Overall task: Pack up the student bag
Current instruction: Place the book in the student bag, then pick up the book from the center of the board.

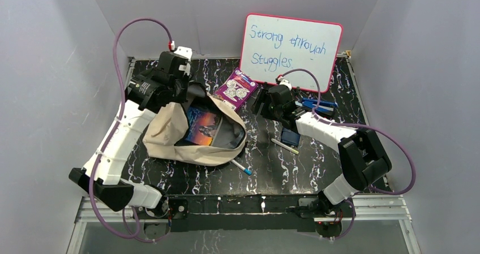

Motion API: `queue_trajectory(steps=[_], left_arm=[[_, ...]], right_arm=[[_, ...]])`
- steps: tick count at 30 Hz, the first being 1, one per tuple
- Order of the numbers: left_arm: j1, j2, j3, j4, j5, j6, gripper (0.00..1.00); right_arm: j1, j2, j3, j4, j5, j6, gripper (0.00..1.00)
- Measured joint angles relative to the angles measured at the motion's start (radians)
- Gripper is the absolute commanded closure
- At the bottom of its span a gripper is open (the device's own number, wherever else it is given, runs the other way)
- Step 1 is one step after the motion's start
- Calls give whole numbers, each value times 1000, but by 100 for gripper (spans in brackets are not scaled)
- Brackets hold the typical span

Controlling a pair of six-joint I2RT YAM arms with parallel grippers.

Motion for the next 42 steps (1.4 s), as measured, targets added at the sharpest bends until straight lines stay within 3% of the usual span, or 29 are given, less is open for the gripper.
queue_trajectory(steps=[5, 10, 13, 23, 34, 42], left_arm=[[1, -13, -125, 108, 303, -19, 79], [0, -11, -328, 217, 664, -46, 47], [-2, -8, -362, 236, 756, -53, 37], [-2, 48, -237, 450, 649, -58, 36], [24, 381, -222, 750, 541, 23, 36], [150, 708, 21, 824, 641, 122, 37]], right_arm=[[-5, 0, -11, 8, -6, 11, 18], [-17, 0, -28, 7, -11, 19, 17], [-26, 0, -33, 6, -15, 21, 17], [-52, 0, -60, 29, -40, 53, 16], [-144, 97, -15, 100, -131, 100, 15], [-161, 135, 3, 108, -211, 100, 16]])
